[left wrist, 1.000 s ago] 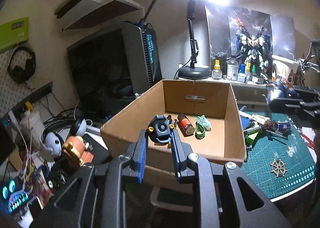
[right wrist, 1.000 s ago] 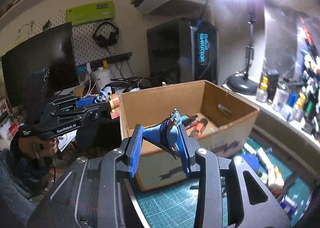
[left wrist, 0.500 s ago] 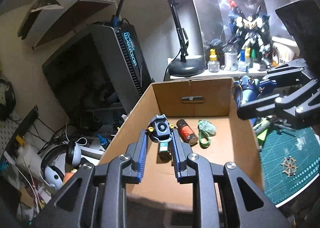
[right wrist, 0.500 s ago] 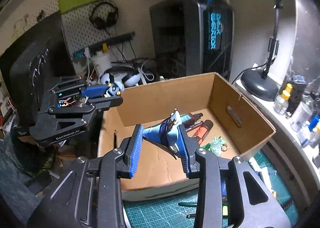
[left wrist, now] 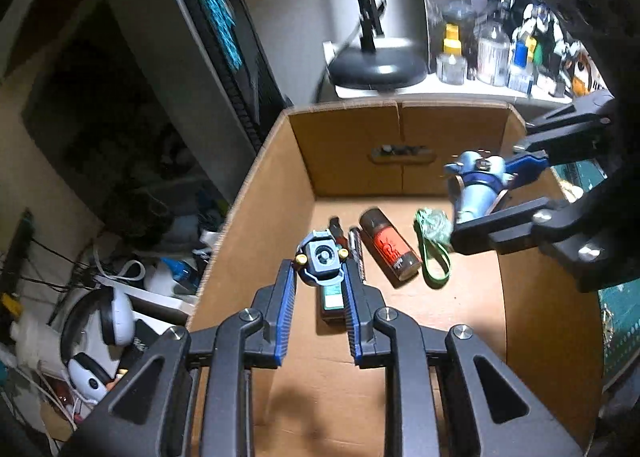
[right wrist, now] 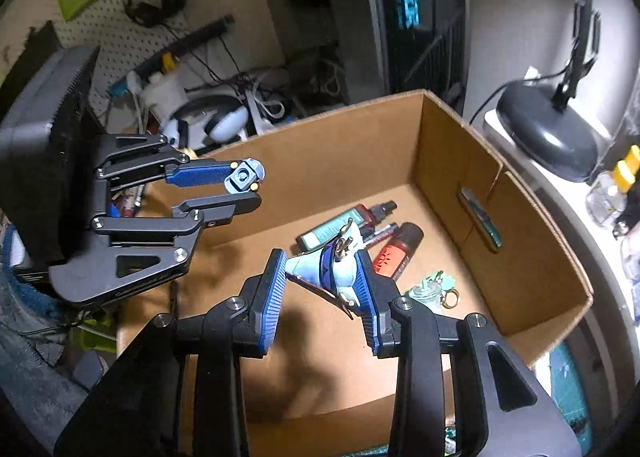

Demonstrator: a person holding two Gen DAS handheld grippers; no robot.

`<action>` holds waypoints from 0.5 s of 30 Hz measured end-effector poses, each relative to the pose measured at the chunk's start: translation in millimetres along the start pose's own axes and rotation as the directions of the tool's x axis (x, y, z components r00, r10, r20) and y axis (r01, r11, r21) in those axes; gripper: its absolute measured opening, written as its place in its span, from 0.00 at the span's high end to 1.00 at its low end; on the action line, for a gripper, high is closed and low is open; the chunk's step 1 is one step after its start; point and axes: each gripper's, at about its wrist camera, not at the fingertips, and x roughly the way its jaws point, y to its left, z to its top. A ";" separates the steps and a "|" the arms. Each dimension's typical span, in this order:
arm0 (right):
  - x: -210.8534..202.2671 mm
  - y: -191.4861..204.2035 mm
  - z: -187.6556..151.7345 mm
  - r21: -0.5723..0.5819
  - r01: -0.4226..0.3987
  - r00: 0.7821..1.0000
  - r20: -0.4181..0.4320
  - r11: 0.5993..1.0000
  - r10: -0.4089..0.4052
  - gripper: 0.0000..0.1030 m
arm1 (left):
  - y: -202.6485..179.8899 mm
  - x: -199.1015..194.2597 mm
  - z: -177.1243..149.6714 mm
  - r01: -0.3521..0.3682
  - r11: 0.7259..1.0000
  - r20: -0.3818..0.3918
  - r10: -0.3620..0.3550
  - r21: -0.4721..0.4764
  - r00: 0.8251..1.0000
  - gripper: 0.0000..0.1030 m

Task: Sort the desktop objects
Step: 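Lower both figure pieces into the box and open both tools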

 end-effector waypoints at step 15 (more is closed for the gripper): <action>100.9 -62.4 3.4 0.218 0.105 0.887 -0.461 0.970 0.008 0.69 | 11.1 112.4 15.6 0.241 0.951 -0.439 -0.304 -0.195 0.845 0.78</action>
